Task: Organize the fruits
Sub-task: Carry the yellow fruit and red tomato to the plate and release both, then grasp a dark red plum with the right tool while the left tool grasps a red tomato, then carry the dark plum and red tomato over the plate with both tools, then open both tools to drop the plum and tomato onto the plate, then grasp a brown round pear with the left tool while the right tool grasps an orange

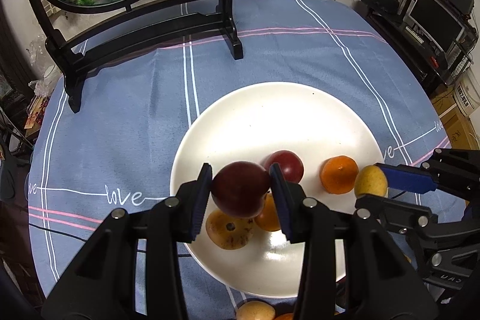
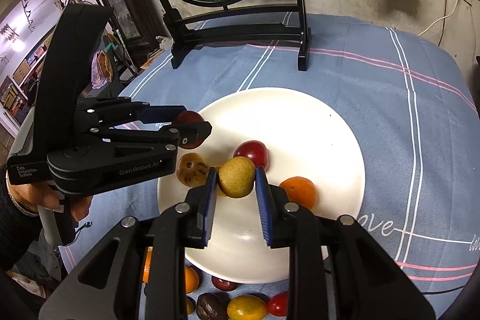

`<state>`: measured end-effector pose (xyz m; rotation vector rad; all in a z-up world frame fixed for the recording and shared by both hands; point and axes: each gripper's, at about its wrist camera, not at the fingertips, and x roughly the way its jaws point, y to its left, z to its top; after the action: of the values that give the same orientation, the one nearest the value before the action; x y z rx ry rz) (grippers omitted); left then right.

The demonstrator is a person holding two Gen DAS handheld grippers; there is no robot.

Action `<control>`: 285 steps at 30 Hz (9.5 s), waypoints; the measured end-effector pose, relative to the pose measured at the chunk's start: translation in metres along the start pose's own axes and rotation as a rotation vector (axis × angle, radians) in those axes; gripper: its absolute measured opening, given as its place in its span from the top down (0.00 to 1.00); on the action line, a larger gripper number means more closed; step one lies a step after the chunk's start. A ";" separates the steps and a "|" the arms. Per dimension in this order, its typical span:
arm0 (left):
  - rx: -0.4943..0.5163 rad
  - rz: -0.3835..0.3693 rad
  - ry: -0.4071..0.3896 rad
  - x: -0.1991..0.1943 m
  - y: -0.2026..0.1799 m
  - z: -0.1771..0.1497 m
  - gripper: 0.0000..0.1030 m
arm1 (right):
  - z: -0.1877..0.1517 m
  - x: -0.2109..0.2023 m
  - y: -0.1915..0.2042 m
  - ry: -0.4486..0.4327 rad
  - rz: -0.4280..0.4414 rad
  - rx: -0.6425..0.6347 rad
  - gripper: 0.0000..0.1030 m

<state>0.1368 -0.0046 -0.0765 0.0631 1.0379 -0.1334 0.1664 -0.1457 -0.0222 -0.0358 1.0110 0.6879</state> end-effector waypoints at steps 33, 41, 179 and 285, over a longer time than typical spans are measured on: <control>-0.007 0.045 -0.125 -0.081 0.012 -0.034 0.33 | -0.089 -0.081 0.006 -0.045 -0.081 0.071 0.36; -0.091 0.025 -0.059 -0.098 0.035 -0.101 0.29 | -0.183 -0.072 0.033 0.130 -0.103 0.025 0.36; -0.024 0.046 -0.035 -0.020 -0.015 -0.013 0.69 | 0.005 -0.005 0.007 -0.002 -0.064 -0.032 0.69; 0.065 -0.066 -0.052 -0.094 0.012 -0.145 0.55 | -0.156 -0.071 0.007 0.042 -0.021 0.214 0.66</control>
<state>-0.0329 0.0319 -0.0690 0.0839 0.9842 -0.2277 0.0184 -0.2290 -0.0499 0.1260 1.1182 0.5584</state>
